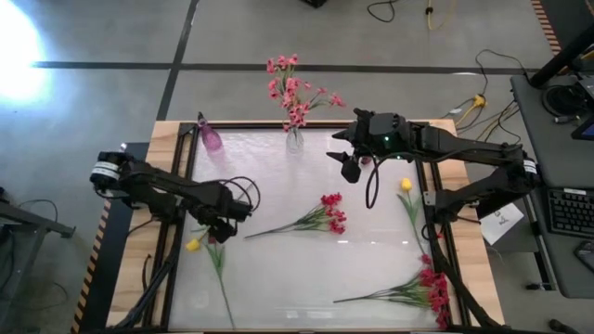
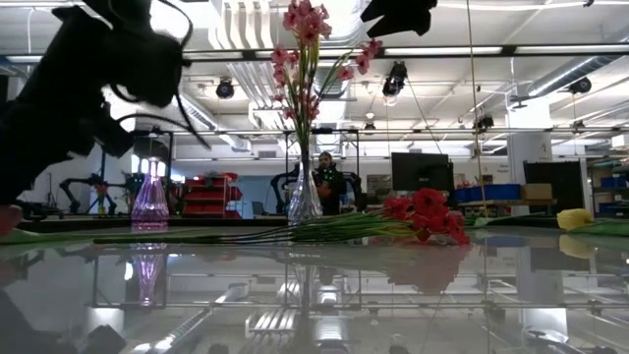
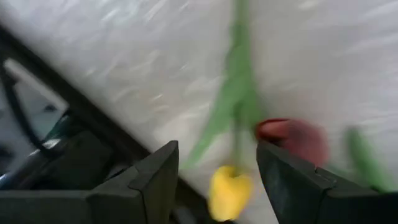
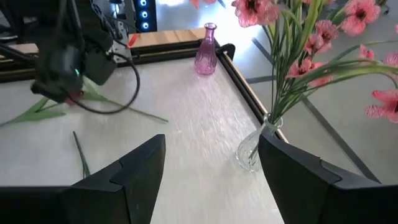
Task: Sort flowers into vase by color
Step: Put the left yellow tulip into the transparent vase
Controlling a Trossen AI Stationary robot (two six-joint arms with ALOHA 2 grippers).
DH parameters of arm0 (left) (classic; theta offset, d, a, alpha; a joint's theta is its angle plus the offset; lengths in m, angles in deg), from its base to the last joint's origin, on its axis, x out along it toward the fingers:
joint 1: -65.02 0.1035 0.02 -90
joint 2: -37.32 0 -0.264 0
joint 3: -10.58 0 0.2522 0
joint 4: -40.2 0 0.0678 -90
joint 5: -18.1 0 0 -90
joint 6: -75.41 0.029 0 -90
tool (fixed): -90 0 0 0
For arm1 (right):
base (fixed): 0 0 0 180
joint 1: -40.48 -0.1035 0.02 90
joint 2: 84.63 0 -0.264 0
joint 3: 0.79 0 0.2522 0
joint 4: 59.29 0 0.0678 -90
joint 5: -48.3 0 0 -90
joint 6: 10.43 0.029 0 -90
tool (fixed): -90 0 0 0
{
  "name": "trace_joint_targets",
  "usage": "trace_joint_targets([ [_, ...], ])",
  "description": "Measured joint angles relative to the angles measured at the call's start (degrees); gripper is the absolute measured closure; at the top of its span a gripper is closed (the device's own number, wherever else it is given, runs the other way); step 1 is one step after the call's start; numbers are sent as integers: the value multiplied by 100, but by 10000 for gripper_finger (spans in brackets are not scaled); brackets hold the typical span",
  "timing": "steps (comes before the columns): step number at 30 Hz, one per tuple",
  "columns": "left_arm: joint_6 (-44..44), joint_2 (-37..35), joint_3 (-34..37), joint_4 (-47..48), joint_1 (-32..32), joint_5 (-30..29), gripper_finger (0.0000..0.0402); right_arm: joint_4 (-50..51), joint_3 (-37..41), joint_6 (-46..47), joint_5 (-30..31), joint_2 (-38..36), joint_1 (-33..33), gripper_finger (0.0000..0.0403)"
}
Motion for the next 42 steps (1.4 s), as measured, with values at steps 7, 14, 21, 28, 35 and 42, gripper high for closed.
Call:
trace_joint_targets([
  [7, -604, -142, 284, -678, 244, -224, 203, -12, 61, -79, 139, 15, 2, 154],
  [14, -466, 331, 341, -956, 247, 116, 234, 2, 68, -103, 146, 20, 2, 154],
  [21, -367, 552, 657, -1268, 296, 273, 269, 77, 68, 29, 129, 20, 0, 154],
  [28, -114, 523, 705, -1550, 292, 305, 329, 216, 68, 24, 130, -119, -2, 154],
  [35, 2, 359, 358, -1393, 292, -715, 392, 619, 68, -230, -178, -751, 0, 154],
  [42, 1667, 64, -732, -1385, 21, -3038, 401, 1061, 287, 224, -218, -1351, -206, 156],
])
